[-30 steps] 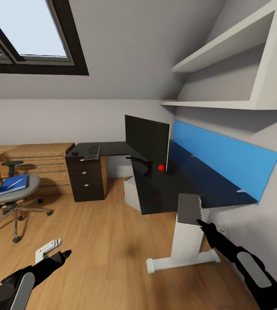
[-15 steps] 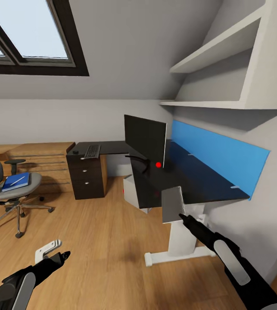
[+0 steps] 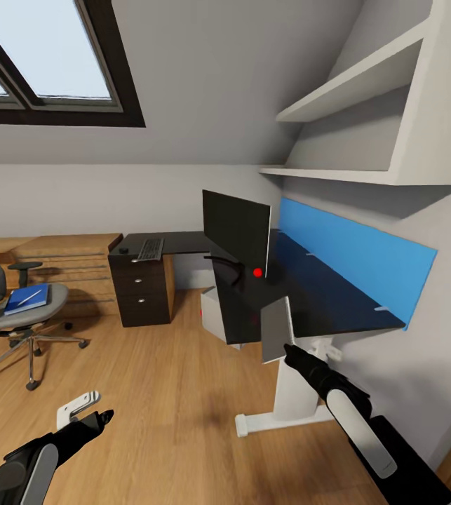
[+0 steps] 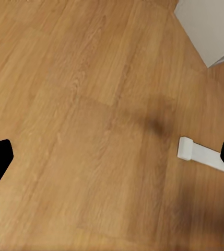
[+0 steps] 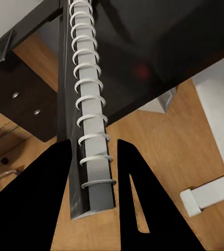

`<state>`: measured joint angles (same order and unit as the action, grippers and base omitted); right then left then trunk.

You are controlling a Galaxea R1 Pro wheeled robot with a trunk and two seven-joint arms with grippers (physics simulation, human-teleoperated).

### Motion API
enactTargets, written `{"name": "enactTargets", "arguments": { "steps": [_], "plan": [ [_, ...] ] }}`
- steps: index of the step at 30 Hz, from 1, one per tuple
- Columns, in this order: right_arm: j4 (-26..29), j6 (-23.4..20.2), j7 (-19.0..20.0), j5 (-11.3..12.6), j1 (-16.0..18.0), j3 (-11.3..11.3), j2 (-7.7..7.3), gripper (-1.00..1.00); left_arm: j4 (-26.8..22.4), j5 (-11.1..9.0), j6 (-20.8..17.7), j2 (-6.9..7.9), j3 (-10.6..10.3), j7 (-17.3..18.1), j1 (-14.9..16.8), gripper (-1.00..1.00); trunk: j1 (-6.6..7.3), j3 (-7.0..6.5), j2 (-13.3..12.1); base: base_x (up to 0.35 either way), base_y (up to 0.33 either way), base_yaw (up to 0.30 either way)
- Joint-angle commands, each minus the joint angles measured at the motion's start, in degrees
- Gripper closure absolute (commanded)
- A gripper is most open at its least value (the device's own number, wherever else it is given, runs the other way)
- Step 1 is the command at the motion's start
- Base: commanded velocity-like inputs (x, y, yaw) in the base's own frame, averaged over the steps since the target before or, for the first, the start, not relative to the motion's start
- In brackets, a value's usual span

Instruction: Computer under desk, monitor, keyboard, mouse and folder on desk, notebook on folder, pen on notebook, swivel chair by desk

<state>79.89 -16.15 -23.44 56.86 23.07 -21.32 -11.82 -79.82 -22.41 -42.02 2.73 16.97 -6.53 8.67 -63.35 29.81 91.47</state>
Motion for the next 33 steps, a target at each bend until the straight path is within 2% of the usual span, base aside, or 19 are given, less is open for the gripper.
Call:
{"name": "enactTargets", "arguments": {
  "steps": [1, 3, 10, 17, 27, 33],
  "plan": [
    [0.1, 0.0, -0.4, 0.7, 0.1, -0.1, -0.05, 1.00, -0.1, -0.5, -0.3, 0.00, 0.0, -0.5, 0.0, -1.00, 0.00, 0.07, 0.0, 0.000, 0.000, 0.000],
    [0.2, 0.2, -0.5, 1.6, 0.1, -0.3, 0.01, 1.00, -0.1, -0.2, -0.3, -0.01, 0.0, -0.5, 0.0, -1.00, 0.00, 0.07, 0.0, 0.000, 0.000, 0.000],
    [0.4, 0.2, -0.5, 2.0, 0.1, -0.6, 0.69, 1.00, -0.1, -0.1, -0.2, -0.01, 0.0, -0.4, 0.0, -1.00, 0.00, 0.07, 0.0, 0.108, 0.122, 0.092],
    [0.4, 0.2, -0.7, 1.8, 0.1, -0.6, 1.52, 1.00, -0.1, -0.1, -0.2, 0.01, 0.0, -0.5, 0.0, -1.00, 0.00, 0.07, 0.0, 0.214, 0.236, 0.260],
    [0.4, 0.3, -0.7, 1.7, 0.1, -0.7, 1.61, 1.00, 0.7, 0.0, -0.1, 0.07, 0.0, -0.5, 0.0, -1.00, 0.00, 0.07, 0.0, 0.223, 0.239, 0.277],
    [0.4, 0.3, -0.7, 1.6, 0.1, -1.9, 1.62, 1.00, 1.7, 0.6, 0.0, 0.08, 0.0, -0.5, 0.0, -1.00, 0.00, 0.09, 0.0, 0.235, 0.240, 0.278]
  ]
}}
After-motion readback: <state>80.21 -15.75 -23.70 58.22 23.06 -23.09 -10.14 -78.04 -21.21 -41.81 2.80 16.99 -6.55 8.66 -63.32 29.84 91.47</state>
